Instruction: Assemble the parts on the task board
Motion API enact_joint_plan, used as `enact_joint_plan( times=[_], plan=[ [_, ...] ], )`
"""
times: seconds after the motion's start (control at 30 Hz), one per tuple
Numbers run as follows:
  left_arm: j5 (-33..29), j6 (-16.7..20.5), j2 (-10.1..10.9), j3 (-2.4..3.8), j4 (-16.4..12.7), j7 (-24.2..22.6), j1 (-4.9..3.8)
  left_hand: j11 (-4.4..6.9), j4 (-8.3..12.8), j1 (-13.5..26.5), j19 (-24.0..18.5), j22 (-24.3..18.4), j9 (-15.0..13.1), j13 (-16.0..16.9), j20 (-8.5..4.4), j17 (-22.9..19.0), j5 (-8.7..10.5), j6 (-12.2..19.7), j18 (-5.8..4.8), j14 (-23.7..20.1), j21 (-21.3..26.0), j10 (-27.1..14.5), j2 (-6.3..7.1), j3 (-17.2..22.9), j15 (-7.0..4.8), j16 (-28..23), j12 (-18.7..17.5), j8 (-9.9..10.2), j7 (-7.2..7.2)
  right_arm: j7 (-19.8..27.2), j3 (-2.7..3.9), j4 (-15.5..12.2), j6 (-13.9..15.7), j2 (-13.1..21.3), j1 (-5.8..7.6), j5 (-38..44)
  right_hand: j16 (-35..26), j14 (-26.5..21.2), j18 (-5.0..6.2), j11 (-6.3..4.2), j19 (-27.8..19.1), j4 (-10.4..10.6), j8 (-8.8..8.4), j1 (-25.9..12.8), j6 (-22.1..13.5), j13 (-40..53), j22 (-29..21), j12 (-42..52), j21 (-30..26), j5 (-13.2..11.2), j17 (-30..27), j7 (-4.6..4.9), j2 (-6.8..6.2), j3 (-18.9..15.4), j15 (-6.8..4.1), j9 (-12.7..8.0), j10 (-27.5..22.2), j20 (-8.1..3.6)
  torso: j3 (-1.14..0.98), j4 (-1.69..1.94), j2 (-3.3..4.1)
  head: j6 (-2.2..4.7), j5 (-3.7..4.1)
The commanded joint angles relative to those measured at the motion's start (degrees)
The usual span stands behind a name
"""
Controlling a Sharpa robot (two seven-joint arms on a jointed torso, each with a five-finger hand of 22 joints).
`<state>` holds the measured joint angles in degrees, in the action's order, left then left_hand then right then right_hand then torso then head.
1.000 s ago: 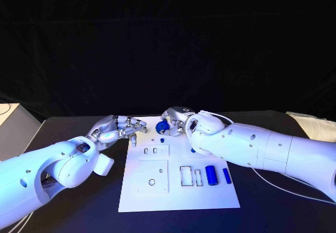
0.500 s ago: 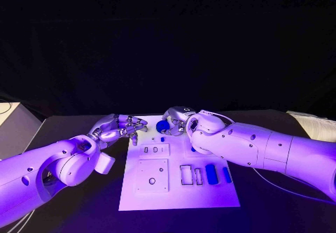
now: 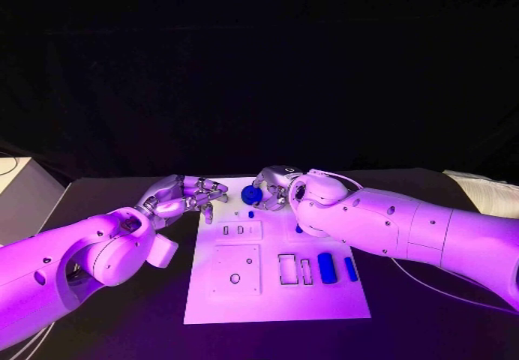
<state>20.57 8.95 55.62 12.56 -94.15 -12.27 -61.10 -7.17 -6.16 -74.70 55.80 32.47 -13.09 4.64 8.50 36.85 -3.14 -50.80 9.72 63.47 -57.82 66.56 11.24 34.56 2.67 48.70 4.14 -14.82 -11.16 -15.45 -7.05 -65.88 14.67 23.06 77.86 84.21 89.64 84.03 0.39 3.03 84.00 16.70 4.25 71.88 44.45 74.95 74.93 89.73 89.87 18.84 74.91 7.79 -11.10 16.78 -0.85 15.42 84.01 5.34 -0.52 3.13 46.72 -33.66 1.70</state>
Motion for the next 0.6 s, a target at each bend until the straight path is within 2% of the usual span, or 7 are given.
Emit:
enact_joint_plan(
  times=[0.03, 0.23, 0.33, 0.6],
  plan=[
    [0.13, -0.40, -0.07, 0.04, -0.13, -0.18, -0.02, -0.10, -0.13, -0.11, -0.37, 0.09, -0.08, 0.06, -0.08, 0.07, 0.02, 0.31, 0.85, -0.09, -0.26, -0.30, -0.49, 0.24, 0.30, 0.27, -0.16, 0.26, -0.02, -0.43, -0.16, -0.24, -3.53, -0.05, -0.18, -0.33, 0.36, 5.97, -0.39, -0.14, 6.00, -0.05, 0.22, -0.42, 0.47, 15.00, 15.07, 0.23, 0.13, -0.17, 15.09, 0.07, 0.29, -0.37, -0.38, 0.13, 5.94, -0.54, 0.02, -0.02, 0.00, -0.10, 0.00],
    [0.13, -0.36, -0.02, 0.04, -0.09, -0.16, -0.02, -0.10, -0.13, -0.11, -0.37, 0.09, -0.08, 0.06, -0.08, 0.07, 0.02, 0.31, 0.85, -0.09, -0.26, -0.30, -0.49, 0.24, 0.30, 0.27, -0.16, 0.26, -0.02, -1.08, -0.24, -1.04, -3.92, 0.58, -0.21, 0.27, 0.36, 5.97, -0.39, 0.33, 6.00, -0.15, 0.87, -0.96, 3.14, 15.05, 15.07, 0.27, 0.13, -0.43, 15.09, 0.24, 0.60, -0.46, -0.02, 0.70, 5.99, -0.32, 0.02, 0.06, -0.01, -0.18, 0.00],
    [0.21, -0.38, -0.07, 0.04, -0.03, -0.17, -0.02, -0.10, -0.13, -0.11, -0.37, 0.09, -0.08, 0.06, -0.08, 0.07, 0.02, 0.31, 0.85, -0.09, -0.26, -0.30, -0.49, 0.24, 0.30, 0.27, -0.16, 0.26, -0.02, -1.34, -0.25, -1.63, -3.76, 1.01, -0.22, 0.71, 0.36, 5.97, -0.39, 0.37, 6.00, -0.17, 0.93, -0.97, 3.27, 15.05, 15.07, 0.27, 0.13, -0.43, 15.09, 0.27, 0.60, -0.46, 0.01, 0.71, 5.99, -0.28, 0.00, 0.08, 0.02, -0.17, 0.06],
    [0.30, -0.44, -0.46, 0.04, 0.44, -0.21, -0.01, -0.10, -0.20, -0.03, -0.46, 0.14, -0.11, 0.06, -0.05, 0.09, 0.02, 0.35, 0.86, -0.09, -0.37, -0.34, -0.59, 0.26, 0.31, 0.27, -0.16, 0.27, -0.03, -1.72, -0.26, -3.59, -1.58, 2.57, -0.22, 1.94, 0.36, 5.97, -0.39, 0.57, 6.00, -0.22, 1.21, -0.98, 3.96, 15.05, 15.07, 0.27, 0.13, -0.35, 15.09, 0.44, 0.67, -0.37, 0.18, 0.74, 5.99, -0.13, 0.02, -0.09, 0.03, -0.35, -0.02]
  ],
)
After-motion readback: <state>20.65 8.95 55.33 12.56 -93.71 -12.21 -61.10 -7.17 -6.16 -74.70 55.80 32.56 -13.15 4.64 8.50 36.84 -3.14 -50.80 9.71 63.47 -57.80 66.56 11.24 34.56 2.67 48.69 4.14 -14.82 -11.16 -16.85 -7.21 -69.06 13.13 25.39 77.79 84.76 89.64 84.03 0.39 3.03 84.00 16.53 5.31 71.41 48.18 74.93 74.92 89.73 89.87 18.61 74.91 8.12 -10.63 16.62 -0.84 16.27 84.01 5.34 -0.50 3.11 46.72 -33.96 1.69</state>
